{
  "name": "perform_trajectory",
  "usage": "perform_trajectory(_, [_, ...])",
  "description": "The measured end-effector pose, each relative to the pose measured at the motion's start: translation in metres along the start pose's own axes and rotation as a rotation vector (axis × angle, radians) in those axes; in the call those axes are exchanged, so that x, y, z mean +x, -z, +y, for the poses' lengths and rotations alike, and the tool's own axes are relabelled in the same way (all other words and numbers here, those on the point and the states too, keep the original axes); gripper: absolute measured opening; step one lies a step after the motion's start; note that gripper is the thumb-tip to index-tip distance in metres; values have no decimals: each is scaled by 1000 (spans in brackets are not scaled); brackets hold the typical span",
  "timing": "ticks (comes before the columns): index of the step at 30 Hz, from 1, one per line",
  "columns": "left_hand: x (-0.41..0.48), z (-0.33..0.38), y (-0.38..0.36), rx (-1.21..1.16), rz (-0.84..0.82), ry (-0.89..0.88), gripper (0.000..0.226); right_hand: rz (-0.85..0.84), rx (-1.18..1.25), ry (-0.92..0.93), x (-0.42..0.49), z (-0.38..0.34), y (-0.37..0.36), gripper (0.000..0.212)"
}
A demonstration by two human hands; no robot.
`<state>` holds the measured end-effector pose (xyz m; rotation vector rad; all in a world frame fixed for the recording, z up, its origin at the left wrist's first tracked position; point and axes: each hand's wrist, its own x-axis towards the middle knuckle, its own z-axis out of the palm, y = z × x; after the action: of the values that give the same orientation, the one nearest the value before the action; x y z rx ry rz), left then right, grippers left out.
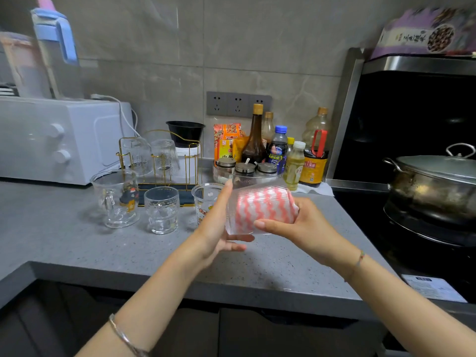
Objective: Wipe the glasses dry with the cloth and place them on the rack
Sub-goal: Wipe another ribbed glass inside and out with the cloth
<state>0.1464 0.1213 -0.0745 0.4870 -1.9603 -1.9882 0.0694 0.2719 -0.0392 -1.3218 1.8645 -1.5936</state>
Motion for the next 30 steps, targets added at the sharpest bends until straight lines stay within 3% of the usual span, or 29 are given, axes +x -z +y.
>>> perform_trajectory(3, [3, 1, -5, 76, 85, -31, 78, 0, 3, 4, 1, 1, -4, 25])
perform_trajectory(7, [2, -6, -9, 176, 221, -199, 70, -62, 80, -48, 0, 1, -3, 32])
perform_trajectory(9, [1, -12, -7, 250, 235, -317, 79, -87, 125, -64, -1, 1, -2, 35])
perform_trajectory(12, [-1, -18, -6, 295, 209, -524, 65, -151, 241, -42, -3, 1, -1, 34])
perform_trajectory(16, [-3, -19, -5, 344, 166, -611, 62, -167, 401, -31, -4, 0, 1, 24])
perform_trajectory(21, [-6, -7, -11, 280, 104, -440, 55, -109, 269, -20, -1, 1, 3, 23])
perform_trajectory(26, [1, 0, -7, 71, 59, -47, 71, -12, -49, 18, 0, 2, 0, 20])
perform_trajectory(30, [4, 3, -12, 87, 185, -104, 66, 18, -14, 31, 0, 4, -3, 23])
